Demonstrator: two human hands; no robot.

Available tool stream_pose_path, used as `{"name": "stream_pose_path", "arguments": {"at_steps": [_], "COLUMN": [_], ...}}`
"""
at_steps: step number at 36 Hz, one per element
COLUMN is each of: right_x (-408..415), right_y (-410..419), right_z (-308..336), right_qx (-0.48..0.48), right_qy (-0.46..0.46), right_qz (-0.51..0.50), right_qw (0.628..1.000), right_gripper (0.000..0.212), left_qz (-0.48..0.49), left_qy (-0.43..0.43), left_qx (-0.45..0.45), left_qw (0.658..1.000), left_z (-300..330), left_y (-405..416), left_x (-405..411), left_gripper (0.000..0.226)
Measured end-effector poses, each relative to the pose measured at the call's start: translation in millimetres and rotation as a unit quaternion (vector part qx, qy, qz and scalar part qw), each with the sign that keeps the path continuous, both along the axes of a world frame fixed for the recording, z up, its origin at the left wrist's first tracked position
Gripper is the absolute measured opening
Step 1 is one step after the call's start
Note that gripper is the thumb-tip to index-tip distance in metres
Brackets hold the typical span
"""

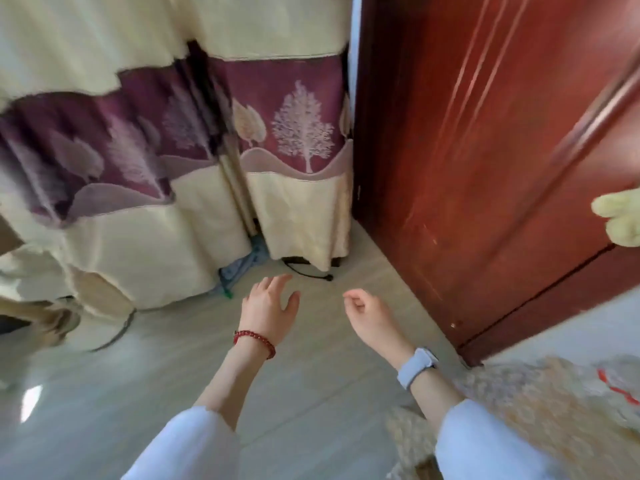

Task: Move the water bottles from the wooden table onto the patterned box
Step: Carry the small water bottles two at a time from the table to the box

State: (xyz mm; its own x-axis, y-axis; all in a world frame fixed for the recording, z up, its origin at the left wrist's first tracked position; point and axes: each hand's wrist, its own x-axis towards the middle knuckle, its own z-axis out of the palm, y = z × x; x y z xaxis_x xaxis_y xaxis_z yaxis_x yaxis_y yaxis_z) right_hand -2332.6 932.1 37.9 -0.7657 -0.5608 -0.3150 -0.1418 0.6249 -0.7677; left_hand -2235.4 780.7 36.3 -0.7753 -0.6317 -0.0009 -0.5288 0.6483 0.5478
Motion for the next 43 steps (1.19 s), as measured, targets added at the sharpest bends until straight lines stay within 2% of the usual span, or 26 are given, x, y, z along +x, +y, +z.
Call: {"name": "stream_pose_path", "arguments": {"at_steps": [5,9,14,19,23,27,35,43], "right_x": [128,253,400,528,620,705,892,1088], "right_y": [-151,-250,-345,-416,-476,-550,-706,-781], "right_z": [36,46,44,36,26,20,41,58], "right_qx": [-0.006,-0.005,0.020,0.029,0.021,0.009,-0.028,-0.070], "right_qy": [0.027,0.020,0.023,0.037,0.057,0.073,0.092,0.097], "right_qz": [0.157,0.291,0.466,0.598,0.672,0.722,0.782,0.852], "right_qw": [0.987,0.956,0.884,0.800,0.738,0.688,0.615,0.510], "right_gripper": [0.027,0.027,0.027,0.028,0.027,0.029,0.030,0.029], "left_qz": [0.149,0.278,0.449,0.577,0.635,0.664,0.718,0.801], "left_qy": [0.022,0.017,0.028,0.039,0.042,0.048,0.062,0.079], "left_qx": [-0.003,0.004,0.035,0.061,0.069,0.052,0.028,0.019], "left_qw": [0.989,0.960,0.892,0.813,0.768,0.745,0.692,0.593], "left_z": [26,27,18,6,-1,-1,35,51], "left_y": [-115,-171,-198,-211,-246,-312,-452,-491], "left_x": [184,339,506,627,704,784,940,1102], "left_gripper": [0.045,0.038,0.033,0.033,0.033,0.033,0.034,0.034]}}
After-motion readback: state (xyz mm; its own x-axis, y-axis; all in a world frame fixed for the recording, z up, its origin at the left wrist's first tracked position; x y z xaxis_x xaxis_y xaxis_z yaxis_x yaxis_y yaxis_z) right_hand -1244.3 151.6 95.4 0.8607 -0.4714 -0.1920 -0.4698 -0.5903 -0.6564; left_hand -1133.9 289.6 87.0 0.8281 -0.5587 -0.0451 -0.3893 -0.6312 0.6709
